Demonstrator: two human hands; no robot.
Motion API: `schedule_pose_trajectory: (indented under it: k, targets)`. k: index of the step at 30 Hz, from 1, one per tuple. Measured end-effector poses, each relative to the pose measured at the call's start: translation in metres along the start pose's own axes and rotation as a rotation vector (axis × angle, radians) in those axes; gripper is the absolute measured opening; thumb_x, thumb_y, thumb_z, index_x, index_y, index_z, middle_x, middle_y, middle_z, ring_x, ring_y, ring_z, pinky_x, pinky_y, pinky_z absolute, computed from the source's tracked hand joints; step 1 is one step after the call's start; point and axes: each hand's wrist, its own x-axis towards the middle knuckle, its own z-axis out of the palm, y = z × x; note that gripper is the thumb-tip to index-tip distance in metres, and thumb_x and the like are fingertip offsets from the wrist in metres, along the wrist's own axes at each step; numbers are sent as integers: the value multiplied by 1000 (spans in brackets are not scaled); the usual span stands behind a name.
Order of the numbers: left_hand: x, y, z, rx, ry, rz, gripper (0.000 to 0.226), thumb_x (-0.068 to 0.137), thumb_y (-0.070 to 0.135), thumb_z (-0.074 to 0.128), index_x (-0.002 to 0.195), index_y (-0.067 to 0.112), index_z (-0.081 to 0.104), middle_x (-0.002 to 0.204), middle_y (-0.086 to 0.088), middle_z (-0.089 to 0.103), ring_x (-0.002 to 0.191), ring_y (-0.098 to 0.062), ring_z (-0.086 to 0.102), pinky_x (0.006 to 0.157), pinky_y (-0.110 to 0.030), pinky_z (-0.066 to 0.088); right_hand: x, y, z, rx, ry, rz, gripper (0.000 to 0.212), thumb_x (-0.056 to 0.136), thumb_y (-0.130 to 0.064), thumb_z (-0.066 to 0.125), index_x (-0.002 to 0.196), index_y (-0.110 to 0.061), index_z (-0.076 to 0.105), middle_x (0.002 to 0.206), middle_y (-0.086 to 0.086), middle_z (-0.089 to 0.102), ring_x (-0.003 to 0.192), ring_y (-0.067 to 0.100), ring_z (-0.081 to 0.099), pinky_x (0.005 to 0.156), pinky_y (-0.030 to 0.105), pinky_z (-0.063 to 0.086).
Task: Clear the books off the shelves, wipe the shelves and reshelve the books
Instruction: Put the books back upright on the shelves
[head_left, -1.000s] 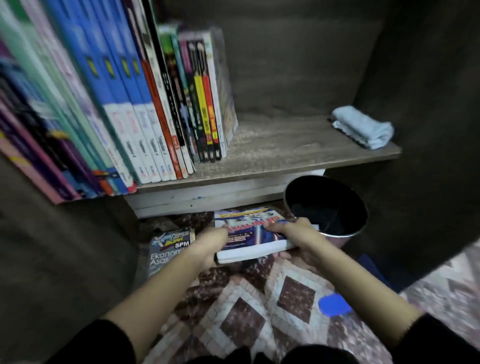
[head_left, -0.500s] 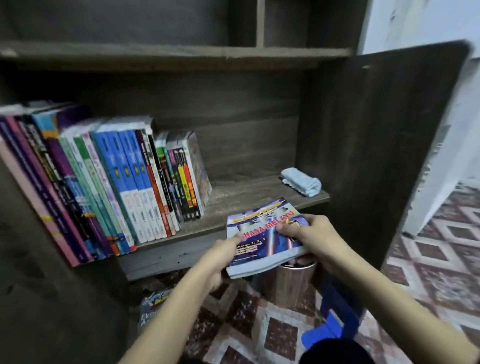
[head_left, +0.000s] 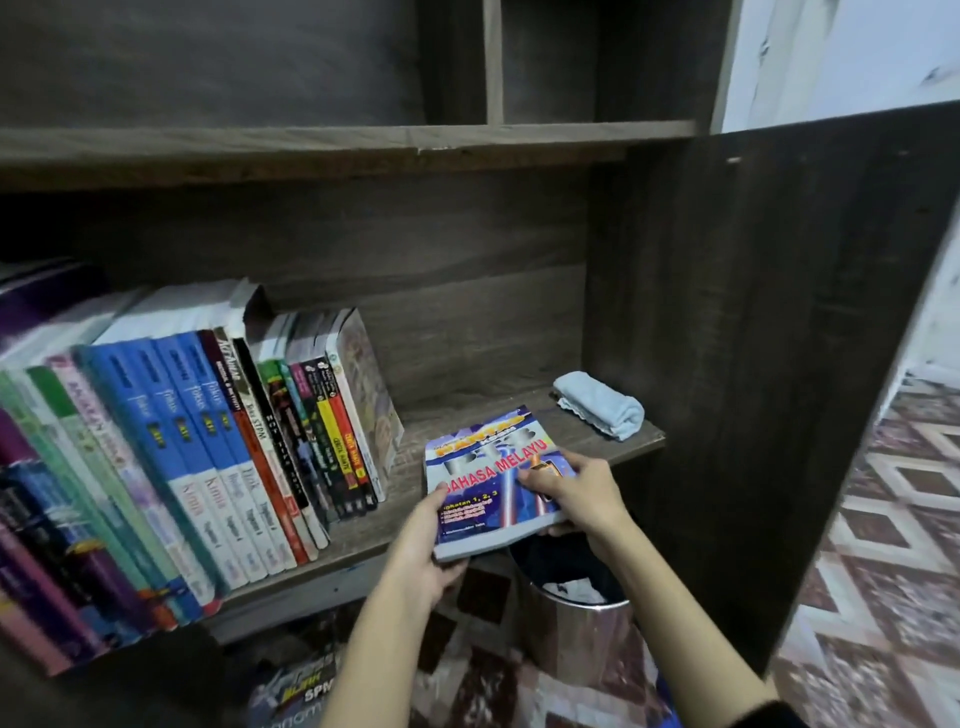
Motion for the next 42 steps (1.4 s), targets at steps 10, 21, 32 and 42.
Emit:
schedule_pose_trajectory:
  k: [10, 21, 32, 42]
  targets:
    - [34, -2, -7, 73, 112, 19, 25, 94, 25, 54, 114, 9, 57, 77, -8, 65, 66, -20, 59, 58, -29, 43, 36, 33, 21, -180, -93, 145, 45, 83, -37, 72, 120, -15, 58, 108, 11, 67, 74, 20, 66, 46, 29, 53]
    - [30, -2, -9, 85, 92, 45, 12, 95, 20, 52, 87, 12, 55, 78, -8, 63, 69, -22, 57, 90, -39, 42, 5, 33, 29, -969, -263, -512, 72, 87, -25, 54, 150, -10, 23, 157, 9, 24, 145, 17, 18, 116, 22, 11]
    - [29, 5, -8, 92, 4, 71, 29, 92, 19, 57, 118, 6, 58, 89, -12, 67, 75, -23, 63, 62, -35, 49, 20, 74, 40, -1218, 276, -943, 40, 81, -24, 44, 111, -15, 69, 103, 5, 71, 92, 27, 68, 80, 38, 55]
    - [12, 18, 2, -26, -175, 259, 35, 94, 43, 46, 114, 19, 61, 97, -5, 70, 75, -14, 67, 55, -27, 52, 31, 51, 35, -880, 393, -1068, 52, 68, -19, 46, 119, -22, 53, 106, 4, 72, 81, 19, 72, 52, 23, 52]
